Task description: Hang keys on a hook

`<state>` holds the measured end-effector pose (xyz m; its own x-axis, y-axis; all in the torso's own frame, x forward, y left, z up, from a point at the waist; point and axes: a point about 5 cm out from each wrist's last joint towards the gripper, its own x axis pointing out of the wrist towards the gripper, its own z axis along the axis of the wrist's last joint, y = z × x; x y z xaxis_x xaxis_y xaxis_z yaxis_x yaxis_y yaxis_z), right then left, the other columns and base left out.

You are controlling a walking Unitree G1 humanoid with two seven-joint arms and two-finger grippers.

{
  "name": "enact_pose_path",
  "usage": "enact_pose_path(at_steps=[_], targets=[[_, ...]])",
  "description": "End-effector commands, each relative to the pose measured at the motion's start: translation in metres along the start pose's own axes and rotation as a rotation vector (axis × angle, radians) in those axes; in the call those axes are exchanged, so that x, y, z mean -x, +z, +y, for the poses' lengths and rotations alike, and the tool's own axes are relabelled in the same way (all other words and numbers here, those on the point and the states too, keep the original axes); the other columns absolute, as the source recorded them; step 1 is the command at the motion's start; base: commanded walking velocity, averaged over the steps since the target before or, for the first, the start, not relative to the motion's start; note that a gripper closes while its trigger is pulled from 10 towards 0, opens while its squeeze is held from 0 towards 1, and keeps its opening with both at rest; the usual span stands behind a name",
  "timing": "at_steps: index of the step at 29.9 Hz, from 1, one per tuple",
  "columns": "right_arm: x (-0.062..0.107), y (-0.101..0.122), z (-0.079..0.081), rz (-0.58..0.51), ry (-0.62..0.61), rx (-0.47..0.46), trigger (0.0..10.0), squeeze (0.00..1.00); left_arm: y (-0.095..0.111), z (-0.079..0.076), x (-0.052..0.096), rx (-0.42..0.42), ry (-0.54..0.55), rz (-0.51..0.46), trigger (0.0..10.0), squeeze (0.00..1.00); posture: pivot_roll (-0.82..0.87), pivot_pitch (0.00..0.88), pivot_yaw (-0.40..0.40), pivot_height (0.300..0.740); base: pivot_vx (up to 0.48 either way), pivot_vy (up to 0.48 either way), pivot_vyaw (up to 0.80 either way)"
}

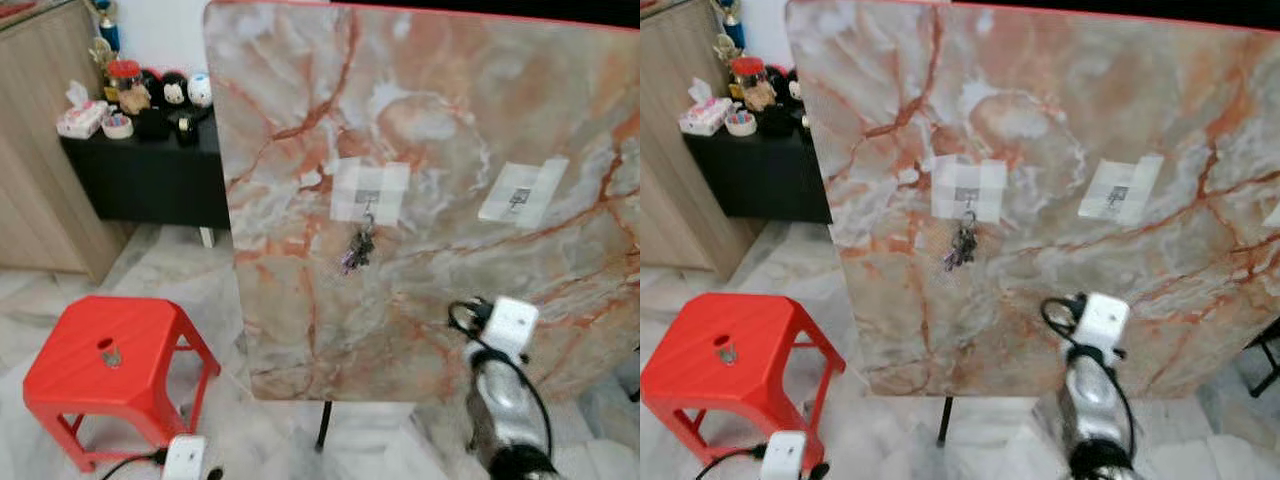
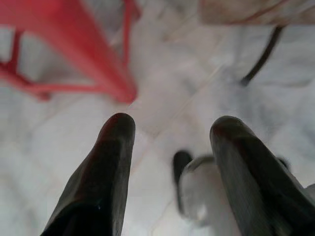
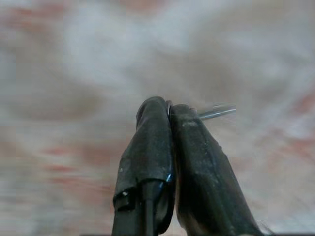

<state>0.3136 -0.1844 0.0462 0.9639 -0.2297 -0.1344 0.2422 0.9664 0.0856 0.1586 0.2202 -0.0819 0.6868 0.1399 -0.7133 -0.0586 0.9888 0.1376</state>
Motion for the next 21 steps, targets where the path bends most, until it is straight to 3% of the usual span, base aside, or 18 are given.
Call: enact_pose_path(at_steps=[1, 8, 10, 14, 16, 21], targets=[[-0.003, 0.011, -0.010, -0.059, -0.019, 0.029, 10.0, 0.00, -0.003, -0.004, 0.001, 0.007, -0.004, 0.010, 10.0, 0.00, 0.02, 0.000, -0.050, 0.725, 0.000, 0.000, 0.00], [-0.009, 0.033, -0.011, -0.163, -0.069, 0.089, 10.0, 0.00, -0.003, -0.005, 0.001, 0.007, -0.009, 0.009, 10.0, 0.00, 0.02, 0.000, -0.049, 0.725, 0.000, 0.000, 0.00], [-0.011, 0.041, -0.010, -0.205, -0.085, 0.174, 10.0, 0.00, -0.003, -0.006, 0.001, 0.007, -0.011, 0.010, 10.0, 0.00, 0.03, 0.000, -0.051, 0.725, 0.000, 0.000, 0.00], [-0.012, 0.049, -0.010, -0.247, -0.122, 0.203, 10.0, 0.00, -0.003, -0.006, 0.001, 0.009, -0.011, 0.009, 10.0, 0.00, 0.03, 0.000, -0.051, 0.725, 0.000, 0.000, 0.00], [-0.012, 0.053, -0.016, -0.263, -0.195, 0.304, 10.0, 0.00, -0.003, -0.006, 0.001, -0.002, -0.014, 0.010, 10.0, 0.00, 0.02, 0.000, -0.050, 0.725, 0.000, 0.000, 0.00], [-0.011, 0.059, -0.026, -0.308, -0.293, 0.371, 10.0, 0.00, -0.003, -0.004, 0.001, -0.002, -0.009, 0.010, 10.0, 0.00, 0.03, 0.000, -0.047, 0.725, 0.000, 0.000, 0.00]])
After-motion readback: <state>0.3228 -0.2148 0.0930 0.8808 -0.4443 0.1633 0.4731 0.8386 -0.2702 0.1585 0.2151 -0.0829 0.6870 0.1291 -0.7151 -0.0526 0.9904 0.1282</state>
